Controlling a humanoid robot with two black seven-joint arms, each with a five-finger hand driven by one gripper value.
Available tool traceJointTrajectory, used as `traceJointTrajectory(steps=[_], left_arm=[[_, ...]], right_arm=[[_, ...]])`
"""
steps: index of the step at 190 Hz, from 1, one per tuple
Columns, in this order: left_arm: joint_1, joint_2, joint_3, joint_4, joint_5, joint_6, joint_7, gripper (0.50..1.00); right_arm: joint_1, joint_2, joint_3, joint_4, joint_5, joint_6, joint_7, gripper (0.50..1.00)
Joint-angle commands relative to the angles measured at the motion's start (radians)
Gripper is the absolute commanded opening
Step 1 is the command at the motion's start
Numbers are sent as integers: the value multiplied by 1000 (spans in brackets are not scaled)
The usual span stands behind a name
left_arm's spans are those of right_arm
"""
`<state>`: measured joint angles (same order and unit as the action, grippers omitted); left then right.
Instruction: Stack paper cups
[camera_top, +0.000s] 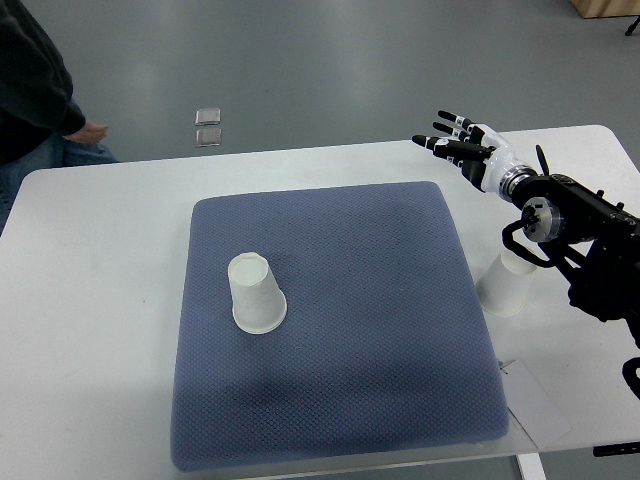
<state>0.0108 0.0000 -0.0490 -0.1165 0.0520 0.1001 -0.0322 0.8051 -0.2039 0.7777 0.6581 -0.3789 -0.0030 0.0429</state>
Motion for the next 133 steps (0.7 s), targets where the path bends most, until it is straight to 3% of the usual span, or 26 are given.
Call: traceJointTrajectory(steps=[1, 133], left_arm=[[0, 0, 0, 0, 0, 0, 0, 1000], [1, 0, 1, 0, -1, 1, 0, 1000]], right_arm=[[0, 0, 0, 0, 0, 1, 0, 915], [0, 1, 3, 0, 2, 1, 0, 915]])
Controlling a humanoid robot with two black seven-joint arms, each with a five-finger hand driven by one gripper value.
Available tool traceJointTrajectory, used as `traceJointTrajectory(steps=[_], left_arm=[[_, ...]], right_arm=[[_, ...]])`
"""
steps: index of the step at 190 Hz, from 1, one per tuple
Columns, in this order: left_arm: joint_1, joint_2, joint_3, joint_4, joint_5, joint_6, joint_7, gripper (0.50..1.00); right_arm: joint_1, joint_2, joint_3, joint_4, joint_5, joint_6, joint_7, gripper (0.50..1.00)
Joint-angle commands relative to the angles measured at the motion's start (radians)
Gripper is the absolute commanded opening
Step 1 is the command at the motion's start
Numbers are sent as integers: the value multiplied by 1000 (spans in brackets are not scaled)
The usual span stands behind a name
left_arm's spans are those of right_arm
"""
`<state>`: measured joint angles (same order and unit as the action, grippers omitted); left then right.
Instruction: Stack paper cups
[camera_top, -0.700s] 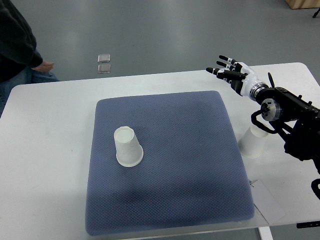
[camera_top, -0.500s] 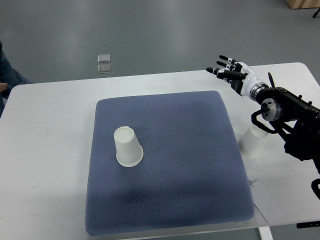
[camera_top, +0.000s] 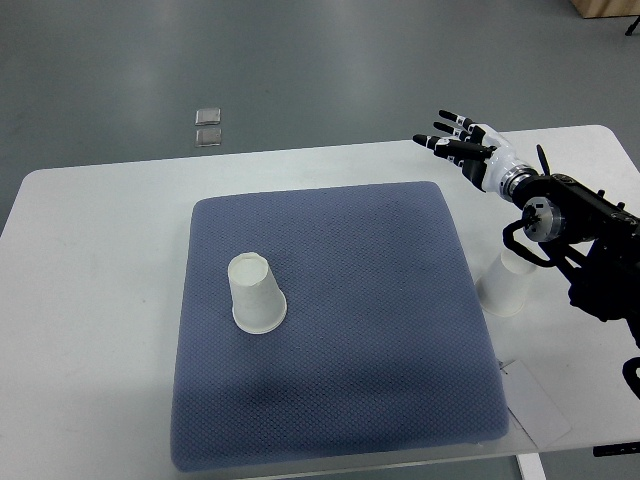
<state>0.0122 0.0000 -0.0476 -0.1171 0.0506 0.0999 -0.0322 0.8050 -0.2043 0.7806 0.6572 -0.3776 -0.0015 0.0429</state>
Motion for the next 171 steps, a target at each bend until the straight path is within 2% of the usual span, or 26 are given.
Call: traceJointTrajectory(steps=[1, 111, 171], left_arm=[[0, 0, 0, 1, 0, 1, 0, 1000], [0, 0, -1, 1, 0, 0, 0, 1000], [0, 0, 0, 1, 0, 1, 0, 1000]], right_arm=[[0, 2, 0, 1, 0, 0, 0, 915], [5, -7, -1, 4, 0, 2, 0, 915], [8, -27, -1, 9, -9, 87, 0, 917]])
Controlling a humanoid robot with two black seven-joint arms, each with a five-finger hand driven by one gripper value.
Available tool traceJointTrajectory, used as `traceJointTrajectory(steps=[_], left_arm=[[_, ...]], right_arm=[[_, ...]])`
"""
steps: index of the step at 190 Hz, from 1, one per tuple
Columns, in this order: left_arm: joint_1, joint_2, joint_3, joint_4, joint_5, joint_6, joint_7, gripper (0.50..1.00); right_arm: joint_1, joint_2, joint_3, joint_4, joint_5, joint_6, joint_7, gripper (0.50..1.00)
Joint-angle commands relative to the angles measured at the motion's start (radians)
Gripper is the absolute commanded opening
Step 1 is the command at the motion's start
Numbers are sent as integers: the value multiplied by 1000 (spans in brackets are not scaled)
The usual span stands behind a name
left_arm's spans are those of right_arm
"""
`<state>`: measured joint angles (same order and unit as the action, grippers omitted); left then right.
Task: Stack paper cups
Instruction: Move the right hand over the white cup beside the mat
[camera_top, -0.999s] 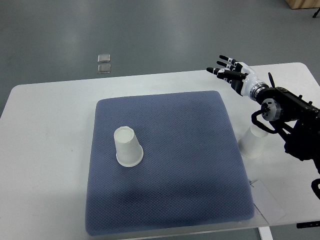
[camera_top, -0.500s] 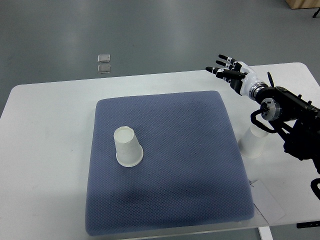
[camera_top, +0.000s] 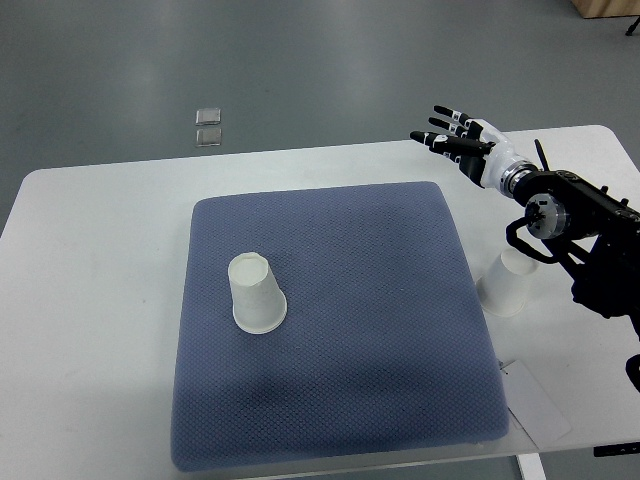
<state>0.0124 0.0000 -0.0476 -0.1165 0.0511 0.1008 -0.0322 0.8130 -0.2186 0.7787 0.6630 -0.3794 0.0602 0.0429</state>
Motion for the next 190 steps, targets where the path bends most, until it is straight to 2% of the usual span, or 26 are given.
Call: traceJointTrajectory(steps=[1, 21, 54, 77, 128, 157, 190], left_arm=[[0, 0, 0, 0, 0, 0, 0, 1000], [0, 0, 0, 0, 0, 0, 0, 1000], [0, 0, 0, 0, 0, -1, 0, 1000], [0, 0, 0, 0, 0, -1, 0, 1000], [0, 0, 0, 0, 0, -1, 0, 1000], [0, 0, 0, 0, 0, -1, 0, 1000], [0, 0, 0, 0, 0, 0, 0, 1000]], right_arm=[[2, -16, 1, 4, -7, 32, 2, 917], [0, -78, -4, 33, -9, 95, 11, 915], [-8, -206, -52, 164, -72, 184, 28, 913], [-6, -295, -59, 210, -274, 219, 34, 913], [-5, -455, -64, 326, -792, 354, 137, 913], [-5, -536, -64, 415, -960, 451, 172, 913], [-1, -578, -72, 472, -1055, 504, 184, 913]])
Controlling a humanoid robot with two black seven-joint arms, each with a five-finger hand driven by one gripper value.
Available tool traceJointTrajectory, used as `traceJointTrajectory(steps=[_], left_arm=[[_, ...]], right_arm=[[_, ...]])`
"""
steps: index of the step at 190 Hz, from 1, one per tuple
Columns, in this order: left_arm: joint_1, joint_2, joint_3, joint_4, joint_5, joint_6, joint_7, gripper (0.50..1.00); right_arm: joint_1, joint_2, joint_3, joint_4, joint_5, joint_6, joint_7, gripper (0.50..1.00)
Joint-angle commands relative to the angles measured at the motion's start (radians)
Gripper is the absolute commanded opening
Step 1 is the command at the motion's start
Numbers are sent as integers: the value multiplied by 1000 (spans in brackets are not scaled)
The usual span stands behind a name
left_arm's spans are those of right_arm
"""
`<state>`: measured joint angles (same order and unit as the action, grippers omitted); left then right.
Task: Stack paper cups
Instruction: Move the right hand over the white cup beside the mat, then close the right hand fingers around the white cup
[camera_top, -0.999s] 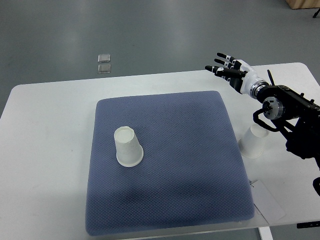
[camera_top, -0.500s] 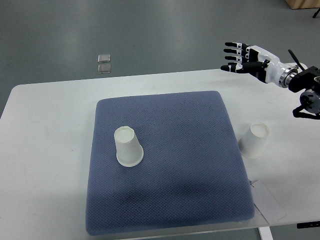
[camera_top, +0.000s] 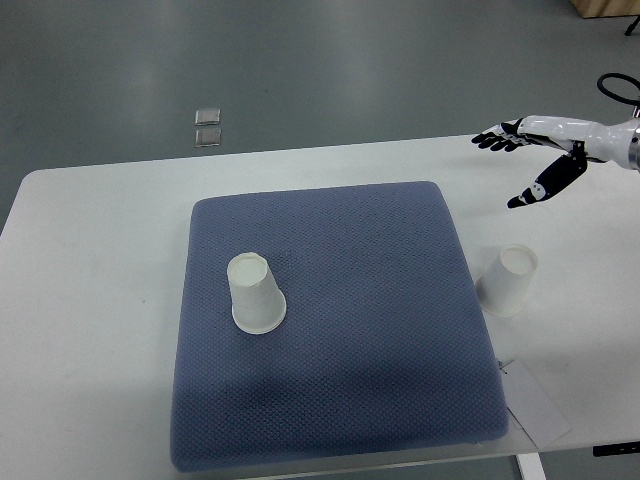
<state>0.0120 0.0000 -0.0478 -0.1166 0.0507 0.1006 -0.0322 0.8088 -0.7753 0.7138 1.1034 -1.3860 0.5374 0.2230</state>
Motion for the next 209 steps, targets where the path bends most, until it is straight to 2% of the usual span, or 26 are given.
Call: traceJointTrajectory(steps=[1, 30, 209], left_arm=[[0, 0, 0, 0, 0, 1, 0, 1000], [0, 0, 0, 0, 0, 1, 0, 1000], [-1, 0, 0, 0, 0, -1, 0, 1000]], right_arm=[[3, -24, -10, 35, -51, 30, 4, 913], [6, -50, -54, 73, -96, 33, 4, 913], [-31, -39, -183, 79, -183, 18, 4, 891]])
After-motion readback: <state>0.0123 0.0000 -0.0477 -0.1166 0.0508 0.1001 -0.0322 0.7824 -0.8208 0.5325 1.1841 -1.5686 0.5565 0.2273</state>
